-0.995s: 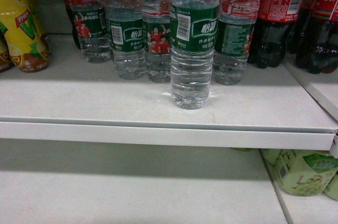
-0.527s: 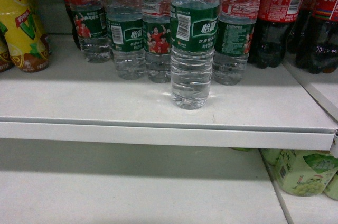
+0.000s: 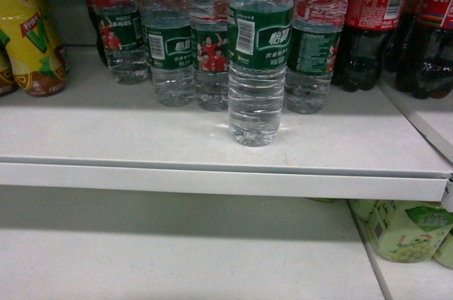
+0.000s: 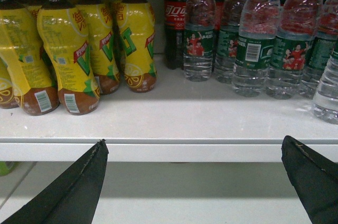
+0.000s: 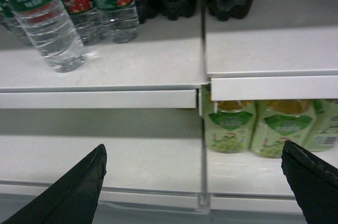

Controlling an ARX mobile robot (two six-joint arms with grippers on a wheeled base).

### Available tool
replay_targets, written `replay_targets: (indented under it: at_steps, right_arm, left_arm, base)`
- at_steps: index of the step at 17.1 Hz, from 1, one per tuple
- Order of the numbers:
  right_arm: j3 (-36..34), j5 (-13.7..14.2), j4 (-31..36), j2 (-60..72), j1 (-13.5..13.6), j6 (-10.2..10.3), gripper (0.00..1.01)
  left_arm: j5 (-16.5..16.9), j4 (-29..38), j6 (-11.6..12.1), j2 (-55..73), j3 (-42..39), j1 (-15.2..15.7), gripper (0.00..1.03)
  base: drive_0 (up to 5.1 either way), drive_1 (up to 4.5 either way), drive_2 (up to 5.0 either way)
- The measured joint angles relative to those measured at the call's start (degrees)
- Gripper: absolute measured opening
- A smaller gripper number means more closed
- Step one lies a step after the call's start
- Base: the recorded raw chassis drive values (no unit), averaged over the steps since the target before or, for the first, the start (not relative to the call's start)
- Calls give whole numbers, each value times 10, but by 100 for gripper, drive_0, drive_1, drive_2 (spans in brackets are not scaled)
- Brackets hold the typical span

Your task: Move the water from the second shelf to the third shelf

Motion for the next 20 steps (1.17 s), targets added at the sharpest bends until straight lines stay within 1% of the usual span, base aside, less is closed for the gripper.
replay_targets:
  at_steps: [1,4,5,6,7,8,9,11,12,14,16,17,18,20]
  right_arm:
    - [4,-10,10,16,0,6,98]
    - [15,-22,36,45,1,13,98]
    - [17,-22,44,52,1,13,98]
    - [38,-22,89,89,1,15,98]
    - [67,-15,144,148,7,15,98]
    - [89,-13,186,202,16,15,98]
    - [116,-5,230,263,28,13,98]
    - [177,0,299,366,54,13,98]
    - [199,6,338,412,75,12,98]
    - [212,33,387,504,113,12,98]
    - [211,63,436,588,164,9,98]
    - [212,73,460,621,183,8,98]
    - [217,77,481,661,200,8,98]
    - [232,75,504,725,217,13,98]
  left_arm:
    - [-1,0,0,0,0,0,98]
    - [0,0,0,0,0,0,98]
    - [0,0,0,0,0,0,98]
    - [0,0,0,0,0,0,98]
    - [0,0,0,0,0,0,98]
    - [0,0,0,0,0,0,98]
    - [-1,0,0,0,0,0,98]
    - [0,0,0,0,0,0,98]
    - [-1,0,0,0,0,0,98]
    - [0,0,0,0,0,0,98]
    - [-1,0,0,0,0,0,98]
    - [0,0,0,0,0,0,98]
    - [0,0,0,0,0,0,98]
    - [-1,0,0,0,0,0,98]
  base:
    - [0,0,0]
    - [0,0,0]
    - [0,0,0]
    - [0,0,0]
    - [0,0,0]
    - [0,0,0]
    - [0,0,0]
    - [0,0,0]
    - [0,0,0]
    - [0,0,0]
    - [0,0,0]
    - [0,0,0]
    - [0,0,0]
    - [0,0,0]
